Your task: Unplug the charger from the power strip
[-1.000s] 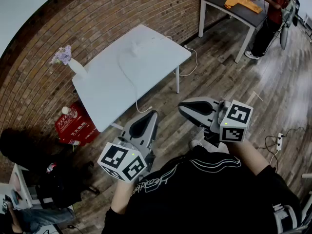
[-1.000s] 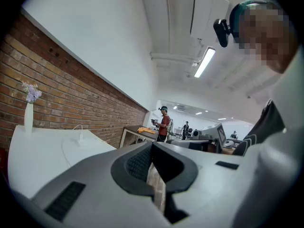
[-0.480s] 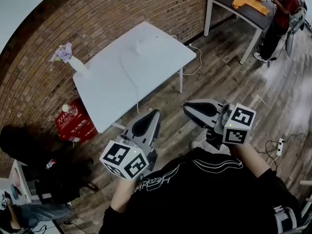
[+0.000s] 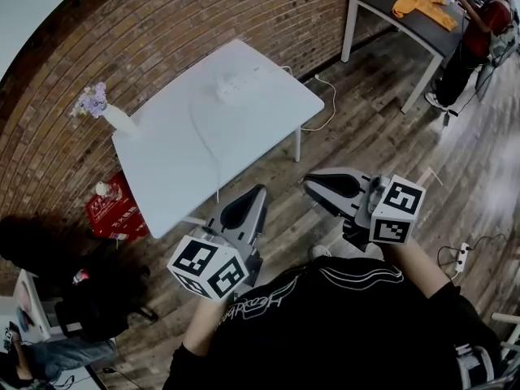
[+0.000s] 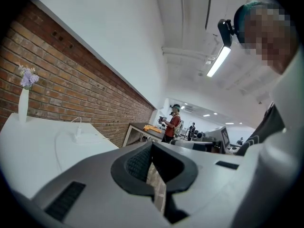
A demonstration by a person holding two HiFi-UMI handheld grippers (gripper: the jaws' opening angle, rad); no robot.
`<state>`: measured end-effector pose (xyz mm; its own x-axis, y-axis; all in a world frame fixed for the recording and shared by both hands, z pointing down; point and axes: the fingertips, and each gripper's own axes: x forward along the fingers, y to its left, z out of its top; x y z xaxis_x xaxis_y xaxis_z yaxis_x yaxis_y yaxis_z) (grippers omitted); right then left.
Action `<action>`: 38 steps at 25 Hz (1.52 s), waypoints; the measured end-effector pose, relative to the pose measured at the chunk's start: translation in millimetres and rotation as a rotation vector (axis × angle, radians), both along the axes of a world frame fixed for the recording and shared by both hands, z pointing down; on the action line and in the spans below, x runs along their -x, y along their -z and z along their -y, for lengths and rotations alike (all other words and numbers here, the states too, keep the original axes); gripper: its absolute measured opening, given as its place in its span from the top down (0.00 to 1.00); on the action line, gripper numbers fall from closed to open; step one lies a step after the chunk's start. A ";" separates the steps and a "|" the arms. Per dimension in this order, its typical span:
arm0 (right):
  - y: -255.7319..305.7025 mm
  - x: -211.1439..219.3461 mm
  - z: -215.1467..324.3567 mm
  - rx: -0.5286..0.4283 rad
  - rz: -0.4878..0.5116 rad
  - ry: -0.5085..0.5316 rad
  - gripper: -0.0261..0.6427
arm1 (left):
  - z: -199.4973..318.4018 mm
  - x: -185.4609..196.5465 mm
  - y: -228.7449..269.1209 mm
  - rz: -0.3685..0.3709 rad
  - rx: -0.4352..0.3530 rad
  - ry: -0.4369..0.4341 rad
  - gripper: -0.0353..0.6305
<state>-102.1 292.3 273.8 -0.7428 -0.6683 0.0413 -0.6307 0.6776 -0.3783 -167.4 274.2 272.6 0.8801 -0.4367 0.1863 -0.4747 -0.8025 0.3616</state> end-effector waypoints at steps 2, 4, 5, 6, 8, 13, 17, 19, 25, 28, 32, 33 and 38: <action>-3.1 -11.8 11.7 0.009 0.001 0.015 0.96 | 11.3 -13.4 -3.0 0.007 0.005 0.007 0.94; -5.0 -23.7 24.0 0.012 0.000 0.028 0.96 | 23.5 -26.6 -4.6 0.015 0.001 0.017 0.94; -5.8 -30.1 30.0 0.012 0.000 0.032 0.96 | 29.9 -33.5 -5.2 0.019 -0.002 0.023 0.94; -6.8 -37.0 35.3 0.012 -0.001 0.037 0.96 | 36.1 -40.5 -6.1 0.022 -0.002 0.030 0.94; -9.6 -52.5 44.2 0.015 -0.003 0.043 0.96 | 46.8 -55.0 -8.3 0.021 0.004 0.043 0.94; -9.7 -95.0 62.8 0.013 -0.004 0.048 0.96 | 66.9 -89.3 -7.9 0.028 0.001 0.078 0.94; -12.7 -118.4 69.0 0.006 -0.003 0.058 0.96 | 78.1 -106.2 -12.9 0.032 0.004 0.127 0.94; -17.9 -126.4 71.1 0.006 -0.008 0.057 0.96 | 84.8 -110.0 -18.2 0.030 0.017 0.162 0.94; -30.6 -138.5 95.1 0.028 0.003 0.047 0.96 | 109.1 -119.8 -27.1 0.026 0.044 0.157 0.94; -36.4 -138.9 121.4 0.042 0.006 0.044 0.96 | 133.2 -118.7 -34.8 0.037 0.047 0.156 0.94; -47.2 -136.1 170.9 0.071 0.013 0.042 0.96 | 183.9 -112.5 -49.4 0.055 0.067 0.169 0.94; -49.4 -134.7 185.7 0.078 0.013 0.044 0.96 | 200.2 -110.3 -53.4 0.064 0.076 0.177 0.94; -62.8 -126.0 262.8 0.115 0.003 0.058 0.96 | 279.5 -99.9 -69.6 0.097 0.111 0.207 0.94</action>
